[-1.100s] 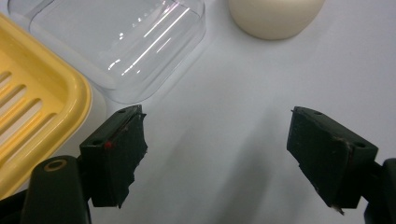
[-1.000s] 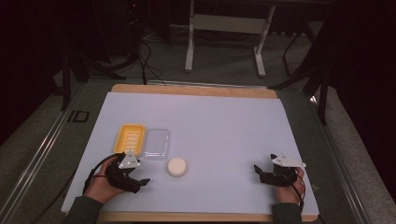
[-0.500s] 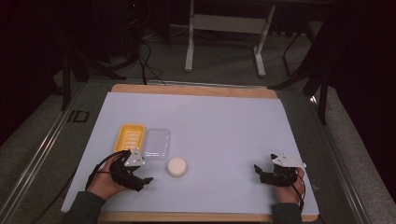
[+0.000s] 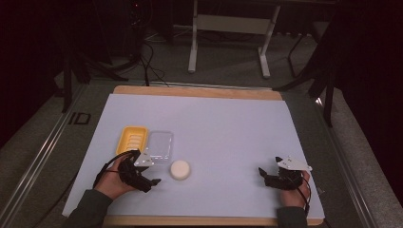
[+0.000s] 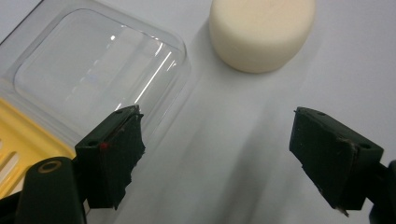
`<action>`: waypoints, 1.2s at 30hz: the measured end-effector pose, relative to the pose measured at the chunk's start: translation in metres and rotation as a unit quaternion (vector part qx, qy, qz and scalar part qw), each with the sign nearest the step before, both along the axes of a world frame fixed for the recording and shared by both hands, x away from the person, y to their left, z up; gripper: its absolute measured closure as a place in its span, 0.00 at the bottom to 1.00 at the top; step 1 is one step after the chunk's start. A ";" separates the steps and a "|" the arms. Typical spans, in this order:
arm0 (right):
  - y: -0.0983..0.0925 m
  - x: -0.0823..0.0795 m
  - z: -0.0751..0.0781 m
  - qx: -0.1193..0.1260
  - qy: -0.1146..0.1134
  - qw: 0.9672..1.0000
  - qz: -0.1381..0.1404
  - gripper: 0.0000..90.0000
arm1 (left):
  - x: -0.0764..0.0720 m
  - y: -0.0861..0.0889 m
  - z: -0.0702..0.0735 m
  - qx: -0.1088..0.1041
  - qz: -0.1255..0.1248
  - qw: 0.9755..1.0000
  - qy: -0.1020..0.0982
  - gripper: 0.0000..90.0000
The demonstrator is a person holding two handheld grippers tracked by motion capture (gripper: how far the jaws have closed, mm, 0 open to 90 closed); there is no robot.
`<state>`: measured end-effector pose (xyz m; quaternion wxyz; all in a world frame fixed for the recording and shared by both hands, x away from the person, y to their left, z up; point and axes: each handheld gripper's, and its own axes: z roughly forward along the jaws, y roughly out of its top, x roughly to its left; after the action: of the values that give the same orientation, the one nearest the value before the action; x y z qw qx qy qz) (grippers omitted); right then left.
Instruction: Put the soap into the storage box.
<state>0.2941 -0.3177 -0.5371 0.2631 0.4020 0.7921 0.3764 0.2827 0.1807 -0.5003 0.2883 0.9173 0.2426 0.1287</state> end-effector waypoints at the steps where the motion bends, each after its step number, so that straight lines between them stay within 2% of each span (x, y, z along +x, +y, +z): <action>1: 0.000 0.000 0.000 0.000 0.000 1.000 0.000 0.19 | 0.001 0.000 0.000 0.000 0.000 1.000 0.000 0.20; 11: 0.000 0.000 0.000 0.000 0.000 1.000 -0.001 0.19 | 0.007 -0.009 0.000 0.003 -0.013 1.000 0.008 0.19; 17: 0.000 0.000 0.000 0.000 0.000 1.000 -0.001 0.19 | 0.011 -0.013 0.000 0.007 -0.030 0.999 0.015 0.19; 23: 0.000 -0.001 0.000 0.001 -0.001 1.000 -0.002 0.19 | 0.014 -0.016 0.002 0.024 -0.041 0.999 0.017 0.19; 36: 0.000 -0.001 0.000 0.001 -0.001 1.000 -0.002 0.19 | 0.020 -0.025 0.003 0.038 -0.057 0.997 0.024 0.17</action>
<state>0.2934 -0.3181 -0.5368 0.2645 0.4031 0.7907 0.3772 0.3031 0.1553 -0.4976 0.2543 0.9428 0.1917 0.0988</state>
